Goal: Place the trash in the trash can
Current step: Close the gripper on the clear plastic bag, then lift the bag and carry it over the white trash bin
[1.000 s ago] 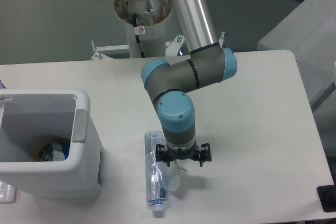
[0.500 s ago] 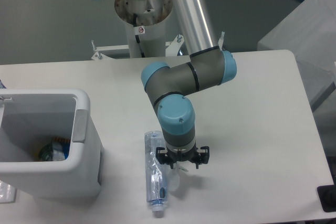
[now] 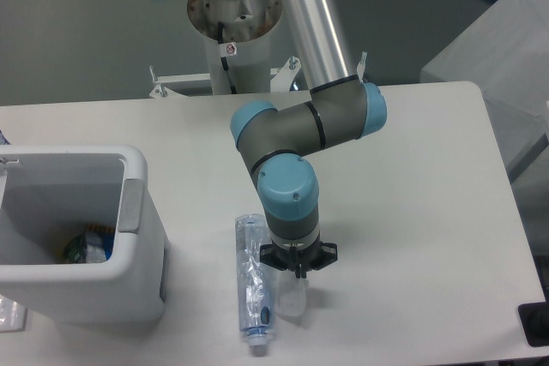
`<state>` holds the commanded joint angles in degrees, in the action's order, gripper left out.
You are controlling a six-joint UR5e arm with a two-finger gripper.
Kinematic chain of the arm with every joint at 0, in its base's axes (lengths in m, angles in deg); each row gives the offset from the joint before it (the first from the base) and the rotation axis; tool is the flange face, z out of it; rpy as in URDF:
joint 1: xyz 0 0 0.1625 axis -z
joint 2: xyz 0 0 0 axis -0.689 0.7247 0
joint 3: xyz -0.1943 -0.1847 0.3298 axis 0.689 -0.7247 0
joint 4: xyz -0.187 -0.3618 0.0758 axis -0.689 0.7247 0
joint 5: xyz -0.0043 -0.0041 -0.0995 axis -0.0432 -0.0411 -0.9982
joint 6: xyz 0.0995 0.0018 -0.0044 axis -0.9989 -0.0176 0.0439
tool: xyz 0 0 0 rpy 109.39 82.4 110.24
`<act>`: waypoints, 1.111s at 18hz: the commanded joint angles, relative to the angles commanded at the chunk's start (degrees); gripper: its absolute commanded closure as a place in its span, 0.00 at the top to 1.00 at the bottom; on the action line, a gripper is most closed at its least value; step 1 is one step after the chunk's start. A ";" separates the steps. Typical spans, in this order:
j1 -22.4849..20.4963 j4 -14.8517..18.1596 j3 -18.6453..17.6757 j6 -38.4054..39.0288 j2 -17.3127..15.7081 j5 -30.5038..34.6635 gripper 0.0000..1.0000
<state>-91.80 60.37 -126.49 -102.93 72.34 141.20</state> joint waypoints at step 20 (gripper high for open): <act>-7.12 0.09 11.60 12.01 -15.63 -31.71 0.11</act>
<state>-98.92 60.46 -114.90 -90.92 56.71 109.48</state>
